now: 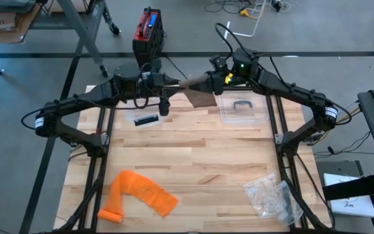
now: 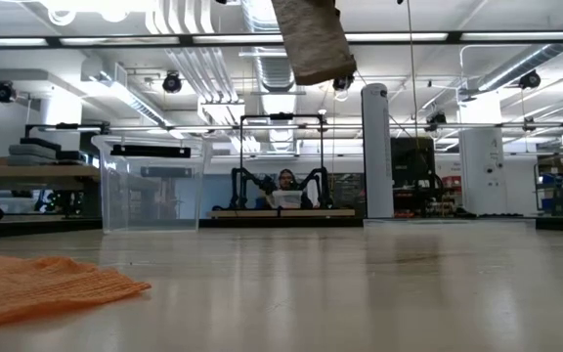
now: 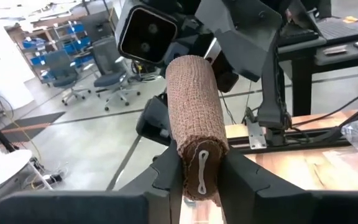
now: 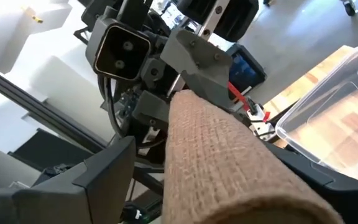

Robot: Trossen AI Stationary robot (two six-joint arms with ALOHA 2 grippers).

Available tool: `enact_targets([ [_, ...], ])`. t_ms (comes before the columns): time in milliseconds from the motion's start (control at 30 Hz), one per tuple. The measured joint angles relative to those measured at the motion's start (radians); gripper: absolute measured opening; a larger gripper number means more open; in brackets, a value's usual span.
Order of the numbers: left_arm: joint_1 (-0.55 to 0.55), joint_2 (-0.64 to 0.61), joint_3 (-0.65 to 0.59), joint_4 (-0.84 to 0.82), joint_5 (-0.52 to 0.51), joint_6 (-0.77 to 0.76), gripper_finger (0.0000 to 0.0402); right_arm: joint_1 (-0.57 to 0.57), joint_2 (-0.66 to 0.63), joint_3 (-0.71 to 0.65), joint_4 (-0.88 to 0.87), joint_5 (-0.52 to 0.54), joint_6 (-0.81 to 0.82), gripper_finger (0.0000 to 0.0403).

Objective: Roll bandage
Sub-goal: Roll the brown bandage

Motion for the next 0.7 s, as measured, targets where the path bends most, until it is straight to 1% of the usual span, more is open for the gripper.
enact_targets([
  [133,0.000,0.013,0.000,0.014,0.000,0.017,0.0076,0.000,0.000,0.000,0.002,0.000,0.016,0.0293],
  [333,0.000,0.048,0.000,0.043,0.002,0.027,0.0068,-0.002,0.000,-0.001,-0.014,0.004,0.011,0.0279],
  [500,0.000,0.050,0.000,0.055,0.001,0.034,0.0072,-0.002,-0.002,-0.001,-0.027,0.004,0.008,0.0271],
  [700,0.000,0.039,0.006,0.049,0.000,0.034,0.0077,0.000,-0.002,-0.001,-0.020,0.005,0.013,0.0277],
])
